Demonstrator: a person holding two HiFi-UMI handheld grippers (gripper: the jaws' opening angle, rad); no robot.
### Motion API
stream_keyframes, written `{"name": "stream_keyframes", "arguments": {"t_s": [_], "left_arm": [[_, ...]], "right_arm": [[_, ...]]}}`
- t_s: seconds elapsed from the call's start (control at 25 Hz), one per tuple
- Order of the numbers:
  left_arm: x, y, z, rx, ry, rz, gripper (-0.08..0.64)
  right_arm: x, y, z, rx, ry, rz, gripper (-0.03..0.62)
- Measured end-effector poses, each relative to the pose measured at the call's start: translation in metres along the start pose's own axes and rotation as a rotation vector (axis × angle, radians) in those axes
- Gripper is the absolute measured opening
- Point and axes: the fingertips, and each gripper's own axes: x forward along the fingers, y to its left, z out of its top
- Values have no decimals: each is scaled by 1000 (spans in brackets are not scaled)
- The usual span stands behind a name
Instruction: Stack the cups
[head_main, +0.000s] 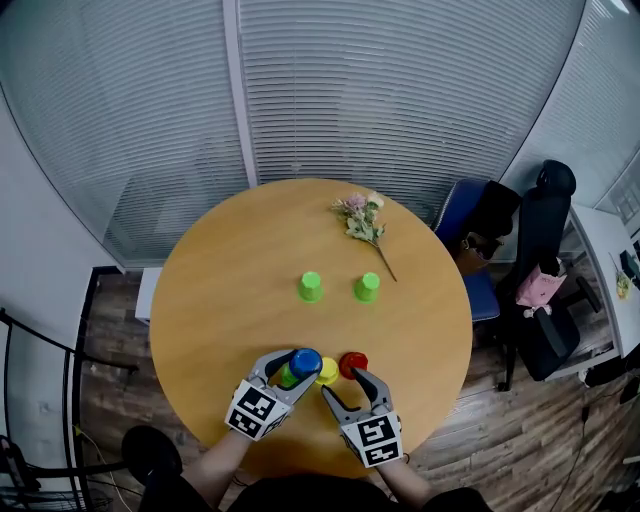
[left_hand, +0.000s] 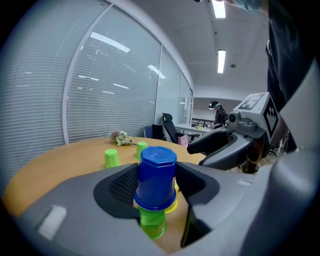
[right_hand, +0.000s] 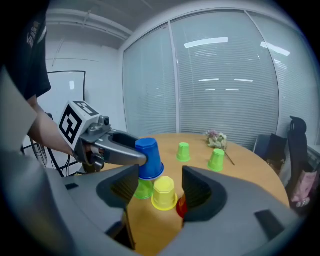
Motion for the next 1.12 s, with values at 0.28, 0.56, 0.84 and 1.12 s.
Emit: {"name": "stream_keyframes", "arguments": {"t_s": [0.28, 0.56, 0.84, 1.12], "left_arm": [[6, -9, -21, -1, 38, -1, 239], [-7, -8, -18, -45, -1, 16, 256], [-35, -22, -20, -122, -49, 68, 256], [-26, -55, -19, -195, -85, 172, 256]], "right_arm": [[-10, -2, -5, 10, -4, -20, 258], [-13, -4, -5, 30, -12, -68, 259], [-10, -24, -9, 54, -34, -94, 258], [3, -59, -5, 5, -40, 20, 258]]}}
